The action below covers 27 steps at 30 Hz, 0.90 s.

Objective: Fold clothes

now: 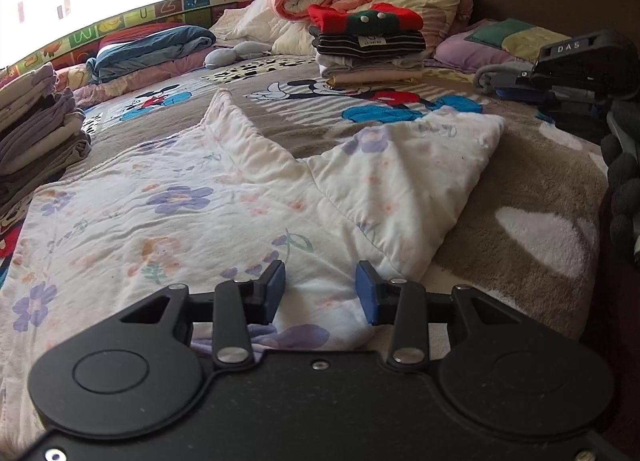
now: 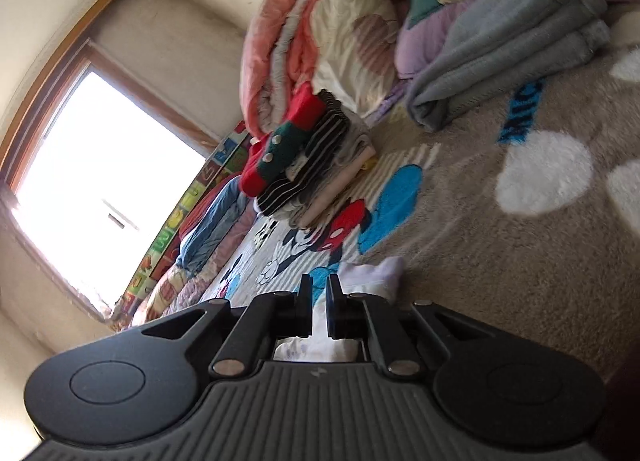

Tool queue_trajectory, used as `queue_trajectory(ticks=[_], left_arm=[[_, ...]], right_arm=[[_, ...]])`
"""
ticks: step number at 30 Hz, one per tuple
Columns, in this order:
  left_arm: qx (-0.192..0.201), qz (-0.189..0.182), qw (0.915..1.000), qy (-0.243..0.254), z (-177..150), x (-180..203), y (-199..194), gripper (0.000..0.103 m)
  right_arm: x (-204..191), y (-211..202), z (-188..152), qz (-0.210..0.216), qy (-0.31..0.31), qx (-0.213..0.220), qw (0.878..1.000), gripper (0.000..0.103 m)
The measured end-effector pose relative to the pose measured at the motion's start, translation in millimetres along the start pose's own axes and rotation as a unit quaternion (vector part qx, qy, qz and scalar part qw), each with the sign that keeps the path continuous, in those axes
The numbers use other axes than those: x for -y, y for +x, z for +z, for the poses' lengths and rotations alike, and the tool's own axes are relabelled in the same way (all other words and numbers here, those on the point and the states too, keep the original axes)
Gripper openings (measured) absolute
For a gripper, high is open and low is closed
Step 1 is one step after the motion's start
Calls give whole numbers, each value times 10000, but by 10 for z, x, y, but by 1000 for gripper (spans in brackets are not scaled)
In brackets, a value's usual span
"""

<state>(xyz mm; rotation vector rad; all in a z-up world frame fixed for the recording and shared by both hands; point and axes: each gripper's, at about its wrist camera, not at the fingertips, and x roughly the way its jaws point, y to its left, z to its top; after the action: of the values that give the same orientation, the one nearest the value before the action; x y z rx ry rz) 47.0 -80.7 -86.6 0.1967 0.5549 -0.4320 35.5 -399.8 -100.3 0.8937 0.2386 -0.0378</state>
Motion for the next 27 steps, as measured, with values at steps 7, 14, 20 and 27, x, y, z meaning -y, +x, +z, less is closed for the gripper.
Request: queue_trajectory(ticks=[7, 14, 20, 27], left_arm=[[55, -97, 9999, -119, -13, 24, 11, 38], [-147, -35, 9998, -108, -47, -3, 63, 41], [350, -31, 9991, -244, 22, -5, -68, 40], [1007, -321, 9943, 122, 110, 226, -19, 40]], right_arm=[[-664, 124, -322, 1043, -1920, -929, 9714, 18], [-750, 344, -603, -341, -3106, -1705, 9345, 17], [-486, 228, -305, -828, -2216, -1241, 9637, 14], [-750, 284, -403, -361, -3168, -958, 9430, 38]])
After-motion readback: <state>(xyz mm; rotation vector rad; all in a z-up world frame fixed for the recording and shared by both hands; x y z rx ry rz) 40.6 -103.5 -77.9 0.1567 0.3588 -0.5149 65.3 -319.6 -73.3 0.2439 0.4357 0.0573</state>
